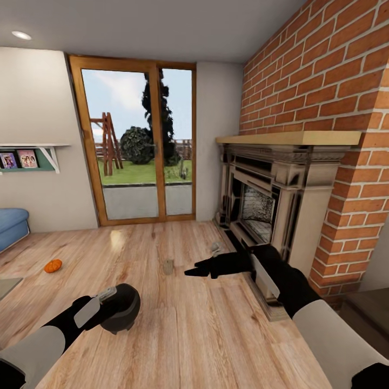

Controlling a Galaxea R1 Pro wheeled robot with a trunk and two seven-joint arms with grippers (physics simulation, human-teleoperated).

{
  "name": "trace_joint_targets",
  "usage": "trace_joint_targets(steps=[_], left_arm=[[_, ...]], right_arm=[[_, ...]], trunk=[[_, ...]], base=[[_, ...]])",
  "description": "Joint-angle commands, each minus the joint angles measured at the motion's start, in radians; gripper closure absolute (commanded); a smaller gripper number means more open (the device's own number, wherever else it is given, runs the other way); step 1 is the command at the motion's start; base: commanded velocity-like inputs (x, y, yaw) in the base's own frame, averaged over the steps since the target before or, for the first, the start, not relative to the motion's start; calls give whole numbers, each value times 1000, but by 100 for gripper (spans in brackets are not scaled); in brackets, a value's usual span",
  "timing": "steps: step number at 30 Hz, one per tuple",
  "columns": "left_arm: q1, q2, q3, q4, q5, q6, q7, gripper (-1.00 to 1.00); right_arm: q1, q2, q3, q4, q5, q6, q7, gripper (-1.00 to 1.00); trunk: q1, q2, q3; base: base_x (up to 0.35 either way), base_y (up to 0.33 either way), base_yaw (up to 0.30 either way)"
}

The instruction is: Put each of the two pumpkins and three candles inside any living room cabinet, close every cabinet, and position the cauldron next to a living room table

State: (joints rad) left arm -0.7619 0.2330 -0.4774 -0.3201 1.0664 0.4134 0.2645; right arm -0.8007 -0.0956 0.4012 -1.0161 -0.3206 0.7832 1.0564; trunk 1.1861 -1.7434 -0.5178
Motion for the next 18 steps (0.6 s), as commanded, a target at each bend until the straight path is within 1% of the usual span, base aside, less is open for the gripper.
trace_joint_targets(steps=[1, 3, 5, 7, 10, 13, 16, 18], left_arm=[[0, 1, -7, -3, 10, 2, 8, -100], [0, 1, -7, -2, 10, 2, 8, -100], [0, 0, -7, -2, 10, 2, 7, -100], [0, 0, -7, -2, 10, 2, 7, -100], [0, -1, -7, -3, 11, 2, 7, -100], [0, -1, -7, -3, 11, 2, 6, -100], [0, 0, -7, -4, 11, 2, 6, -100], [0, -1, -7, -4, 11, 2, 6, -100]], right_arm=[[2, -1, 7, -11, -5, 13, -3, -100], [17, -5, 18, -40, -5, 23, 10, -100], [54, -8, 31, -95, -6, 33, 41, -100], [84, -12, 35, -140, -12, 51, 59, -100], [113, -20, 37, -201, -25, 134, 74, -100], [121, -22, 36, -216, -29, 188, 75, -100], [124, -22, 35, -217, -31, 204, 77, -100], [124, -20, 34, -214, -34, 209, 78, -100]], trunk=[[0, -1, -1], [0, -1, -1], [0, -1, -1], [0, -1, -1], [0, -1, -1], [0, -1, -1], [0, -1, -1], [0, -1, -1]], base=[[36, 0, 0], [91, 0, 0], [159, 0, 0], [192, 0, 0], [158, 0, 0], [219, 0, 0], [279, 0, 0], [153, 0, 0]])
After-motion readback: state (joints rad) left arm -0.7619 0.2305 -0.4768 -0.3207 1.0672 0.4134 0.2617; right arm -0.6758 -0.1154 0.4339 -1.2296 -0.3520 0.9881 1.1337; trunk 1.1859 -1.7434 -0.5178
